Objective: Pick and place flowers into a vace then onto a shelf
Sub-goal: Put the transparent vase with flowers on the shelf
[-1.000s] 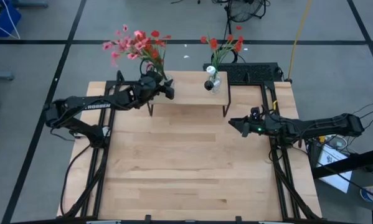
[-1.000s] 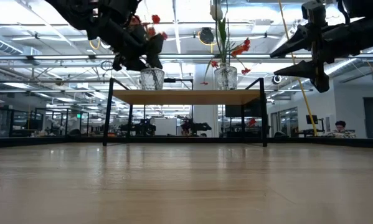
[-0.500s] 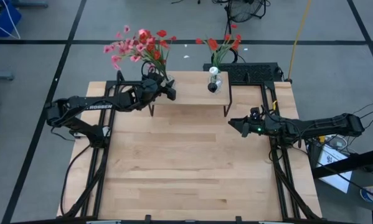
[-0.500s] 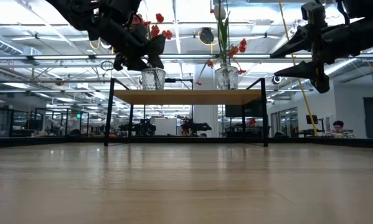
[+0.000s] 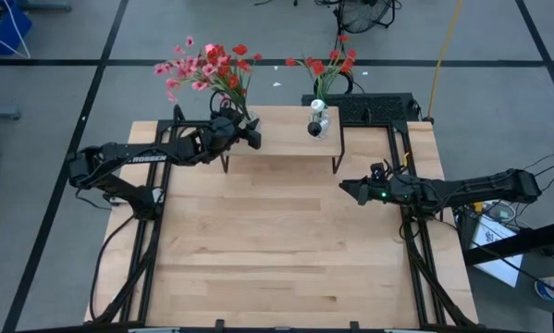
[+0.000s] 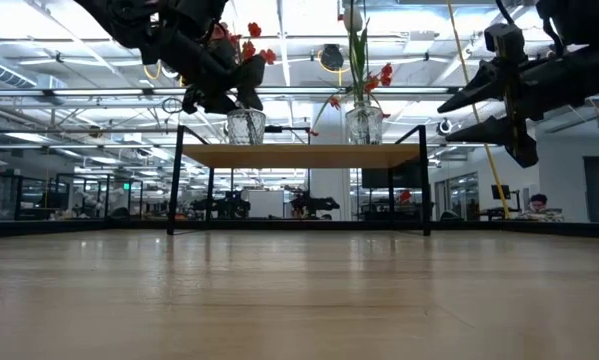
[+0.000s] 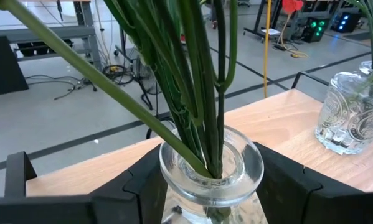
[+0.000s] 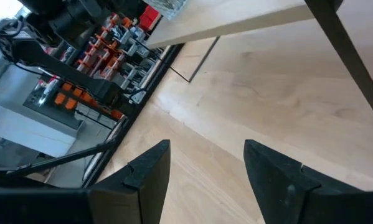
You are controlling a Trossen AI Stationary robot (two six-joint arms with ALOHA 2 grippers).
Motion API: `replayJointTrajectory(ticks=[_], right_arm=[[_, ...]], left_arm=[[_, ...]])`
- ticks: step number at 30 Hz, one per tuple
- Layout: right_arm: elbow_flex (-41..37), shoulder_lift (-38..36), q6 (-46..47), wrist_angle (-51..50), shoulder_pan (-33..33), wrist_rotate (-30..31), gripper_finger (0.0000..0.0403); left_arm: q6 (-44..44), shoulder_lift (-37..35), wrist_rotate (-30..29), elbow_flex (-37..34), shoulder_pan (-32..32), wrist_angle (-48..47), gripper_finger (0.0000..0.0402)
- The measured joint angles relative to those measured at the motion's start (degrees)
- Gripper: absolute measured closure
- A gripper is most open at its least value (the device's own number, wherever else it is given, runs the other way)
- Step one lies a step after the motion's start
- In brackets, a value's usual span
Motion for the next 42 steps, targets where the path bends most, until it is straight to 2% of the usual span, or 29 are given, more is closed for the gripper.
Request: replayJointTrajectory(ticks=[4,8,13,19,23,28,35,42], right_arm=[[-1.0,0.0,-0.5,4.1,0.0,0.0,0.0207],[-1.8,0.0,-0.9,7.1,0.0,0.1,0.0206],[-1.8,0.0,-0.9,7.2,0.0,0.0,0.0206],[-1.8,0.0,-0.9,7.2,0.0,0.0,0.0206],[-1.8,0.0,-1.0,7.2,0.0,0.0,0.0206],[-1.9,0.0,-1.6,7.2,0.0,0.0,0.0206],[-1.9,0.0,-1.8,7.2,0.0,0.0,0.0206],[-1.9,0.0,-2.2,7.2,0.0,0.0,0.0206]], left_arm=[[-1.9,0.0,0.6,-0.2,0.0,-0.9,0.018],[-2.5,-0.2,0.2,-2.8,-0.2,3.9,0.0195],[0.3,-0.2,-1.2,-3.2,-1.1,6.2,0.0195],[-0.2,0.0,0.5,-3.1,-1.8,8.8,0.0128],[0.0,-0.1,0.4,-3.1,-2.6,8.9,0.0106],[0.6,-0.3,0.2,-3.1,-3.1,10.4,0.01],[1.9,-4.2,-0.1,-3.5,-3.3,8.1,0.0099],[2.0,-5.9,-3.2,-3.6,-3.3,7.3,0.0099]])
